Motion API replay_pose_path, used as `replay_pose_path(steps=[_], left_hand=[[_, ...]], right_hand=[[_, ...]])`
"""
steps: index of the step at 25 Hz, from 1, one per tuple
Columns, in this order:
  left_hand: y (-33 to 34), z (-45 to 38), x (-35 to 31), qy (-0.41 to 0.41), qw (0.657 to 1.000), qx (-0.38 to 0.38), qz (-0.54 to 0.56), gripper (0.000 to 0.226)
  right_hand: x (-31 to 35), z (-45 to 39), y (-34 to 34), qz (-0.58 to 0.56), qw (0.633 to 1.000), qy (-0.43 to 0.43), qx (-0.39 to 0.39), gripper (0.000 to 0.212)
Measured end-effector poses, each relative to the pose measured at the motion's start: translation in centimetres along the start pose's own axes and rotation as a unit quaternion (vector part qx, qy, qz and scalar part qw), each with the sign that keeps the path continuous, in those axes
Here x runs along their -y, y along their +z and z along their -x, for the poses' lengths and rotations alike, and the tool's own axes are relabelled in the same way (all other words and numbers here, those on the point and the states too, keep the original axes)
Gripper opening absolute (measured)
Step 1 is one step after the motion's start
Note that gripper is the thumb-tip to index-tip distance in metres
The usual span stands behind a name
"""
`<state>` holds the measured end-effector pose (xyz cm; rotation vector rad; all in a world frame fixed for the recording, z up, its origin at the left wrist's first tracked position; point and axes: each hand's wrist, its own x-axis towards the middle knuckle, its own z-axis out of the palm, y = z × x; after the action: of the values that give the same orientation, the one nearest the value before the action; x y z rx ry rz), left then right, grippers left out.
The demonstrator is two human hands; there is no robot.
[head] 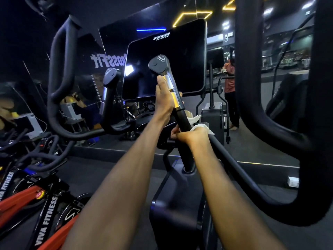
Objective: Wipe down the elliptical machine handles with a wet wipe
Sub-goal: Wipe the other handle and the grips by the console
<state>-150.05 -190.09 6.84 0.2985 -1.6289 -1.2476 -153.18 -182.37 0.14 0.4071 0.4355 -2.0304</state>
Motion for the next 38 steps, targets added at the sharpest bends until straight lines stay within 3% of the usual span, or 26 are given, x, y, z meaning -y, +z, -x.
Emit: replay_pose_path(steps=[1, 4, 6, 10, 13, 14, 15, 17, 18, 19, 21, 23, 26, 28, 30, 32, 34, 38], left_hand=[[0.0, 0.0, 0.0, -0.007, 1.000, 0.010, -0.004, 0.056], [-0.3, 0.1, 0.3, -0.026, 0.999, 0.036, -0.003, 0.058], [-0.5, 0.1, -0.2, -0.032, 0.998, 0.045, -0.010, 0.059], [-0.8, 0.5, -1.3, -0.058, 0.997, 0.052, -0.011, 0.063], [-1.7, 0.1, -1.5, -0.094, 0.991, 0.085, -0.049, 0.067], [-2.0, 0.2, -1.6, -0.099, 0.988, 0.096, -0.064, 0.063], [-2.4, 0.4, -1.8, -0.105, 0.986, 0.106, -0.074, 0.060], [-3.1, 0.9, -1.9, -0.123, 0.982, 0.121, -0.075, 0.061], [-3.3, 1.0, -2.1, -0.127, 0.982, 0.124, -0.070, 0.060], [-3.4, 1.0, -2.2, -0.130, 0.982, 0.121, -0.069, 0.059], [-3.6, 1.1, -2.2, -0.137, 0.982, 0.115, -0.070, 0.055], [-3.6, 1.6, -2.1, -0.148, 0.979, 0.123, -0.065, 0.054], [-4.0, 2.5, -1.6, -0.161, 0.970, 0.158, -0.088, 0.054], [-4.1, 2.2, -0.8, -0.144, 0.971, 0.159, -0.104, 0.058], [-4.0, 2.0, -0.3, -0.138, 0.975, 0.143, -0.105, 0.059], [-4.0, 2.5, 0.0, -0.138, 0.976, 0.130, -0.105, 0.056], [-4.3, 3.5, 0.1, -0.147, 0.976, 0.121, -0.110, 0.049], [-5.6, 5.9, 0.8, -0.167, 0.968, 0.113, -0.152, 0.031]], right_hand=[[-0.2, 0.6, -0.1, 0.005, 1.000, -0.006, -0.004, 0.018], [-0.9, 4.1, -0.5, 0.166, 0.978, -0.121, 0.045, 0.006], [-1.5, 4.1, -0.9, 0.237, 0.958, -0.135, 0.087, 0.019], [-2.5, 3.2, 0.3, 0.127, 0.978, -0.083, 0.145, 0.024], [-4.0, 4.5, -0.9, 0.278, 0.930, -0.225, 0.089, 0.026], [-4.4, 5.0, -1.7, 0.321, 0.898, -0.298, 0.046, 0.030], [-4.8, 5.0, -2.6, 0.381, 0.840, -0.385, 0.000, 0.037], [-5.3, 4.9, -3.0, 0.497, 0.639, -0.580, -0.089, 0.047], [-5.3, 4.3, -2.3, 0.538, 0.535, -0.644, -0.100, 0.053], [-5.2, 3.9, -1.3, 0.576, 0.453, -0.674, -0.089, 0.060], [-4.5, 1.6, -0.2, 0.652, 0.349, -0.668, -0.080, 0.067], [-3.1, -1.0, -1.1, 0.667, 0.307, -0.671, -0.100, 0.059], [-2.3, -2.7, -3.8, 0.646, 0.293, -0.693, -0.124, 0.043], [-2.3, -2.2, -2.7, 0.629, 0.313, -0.704, -0.107, 0.037], [-2.2, -1.7, -1.2, 0.612, 0.324, -0.717, -0.078, 0.039], [-1.9, -2.1, -1.5, 0.615, 0.307, -0.725, -0.053, 0.043], [-1.4, -2.9, -3.1, 0.630, 0.313, -0.710, -0.043, 0.046], [-2.2, -3.3, -6.0, 0.649, 0.438, -0.622, -0.026, 0.053]])
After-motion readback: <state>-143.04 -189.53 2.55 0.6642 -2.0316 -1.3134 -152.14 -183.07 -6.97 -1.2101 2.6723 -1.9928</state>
